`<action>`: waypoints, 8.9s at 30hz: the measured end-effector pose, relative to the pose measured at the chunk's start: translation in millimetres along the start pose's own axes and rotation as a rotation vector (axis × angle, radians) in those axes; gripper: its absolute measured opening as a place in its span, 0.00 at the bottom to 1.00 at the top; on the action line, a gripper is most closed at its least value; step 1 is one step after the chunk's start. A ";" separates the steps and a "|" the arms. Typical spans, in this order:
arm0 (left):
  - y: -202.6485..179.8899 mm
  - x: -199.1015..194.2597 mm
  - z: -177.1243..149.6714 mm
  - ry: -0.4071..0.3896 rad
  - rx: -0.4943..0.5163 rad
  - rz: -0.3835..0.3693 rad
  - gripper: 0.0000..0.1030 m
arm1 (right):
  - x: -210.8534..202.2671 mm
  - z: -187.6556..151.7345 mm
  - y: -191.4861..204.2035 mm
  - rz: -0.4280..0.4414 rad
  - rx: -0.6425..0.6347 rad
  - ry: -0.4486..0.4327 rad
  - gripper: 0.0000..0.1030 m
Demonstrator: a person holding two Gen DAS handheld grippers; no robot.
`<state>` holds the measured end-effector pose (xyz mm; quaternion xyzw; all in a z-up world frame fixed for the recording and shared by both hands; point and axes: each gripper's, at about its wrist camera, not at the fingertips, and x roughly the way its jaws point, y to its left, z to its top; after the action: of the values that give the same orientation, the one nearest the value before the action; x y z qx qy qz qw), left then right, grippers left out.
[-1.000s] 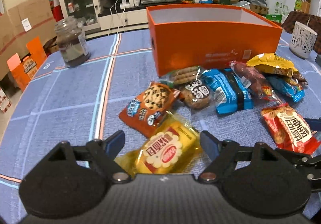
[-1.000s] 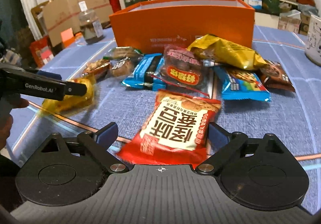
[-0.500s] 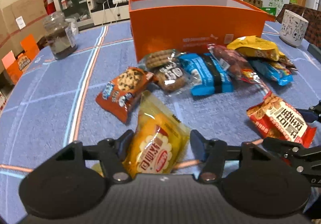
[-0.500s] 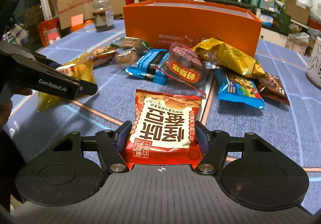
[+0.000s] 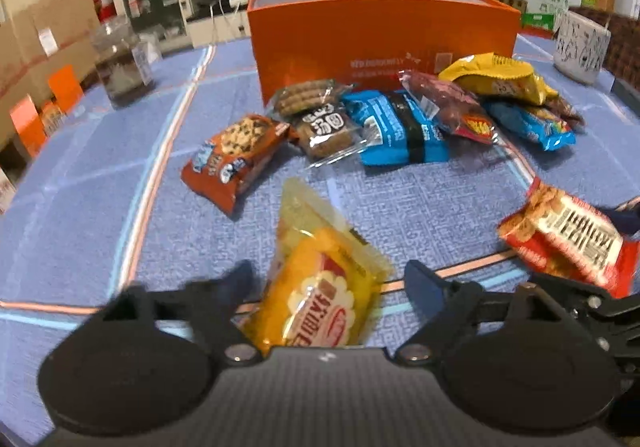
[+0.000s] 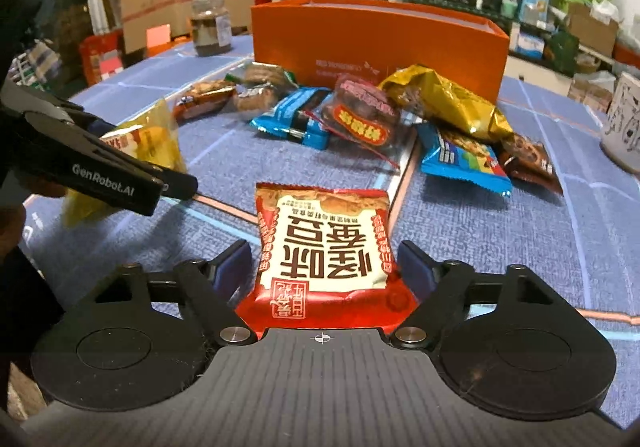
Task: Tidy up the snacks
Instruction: 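Lift the yellow cake pack and red biscuit pack toward the orange box, then open both tools over the orange box to drop both packs inside, then move the left tool to the red date snack bag while the right tool approaches the blue cookie pack, then grasp the red date snack bag with the left tool while the right tool grasps the blue cookie pack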
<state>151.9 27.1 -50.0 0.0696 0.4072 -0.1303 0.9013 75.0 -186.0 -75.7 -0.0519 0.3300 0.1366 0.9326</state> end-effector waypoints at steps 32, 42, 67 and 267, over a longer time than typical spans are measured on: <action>12.1 -20.2 87.4 -0.095 0.193 -0.096 0.72 | -5.0 104.9 -83.8 0.069 0.159 -0.166 0.47; 16.2 24.0 50.0 0.000 0.284 -0.062 0.73 | 8.9 10.7 -62.6 -0.001 0.170 -0.005 0.47; 31.8 0.6 50.6 0.033 0.015 -0.241 0.39 | -5.2 15.8 -56.0 -0.002 0.192 -0.011 0.45; -37.0 22.5 18.1 -0.053 0.157 -0.212 0.57 | 25.2 32.3 -58.1 -0.031 0.030 0.043 0.32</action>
<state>168.3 -16.5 -55.8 0.0931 0.3767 -0.2581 0.8848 130.0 -230.0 -66.1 -0.0459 0.3510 0.1160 0.9280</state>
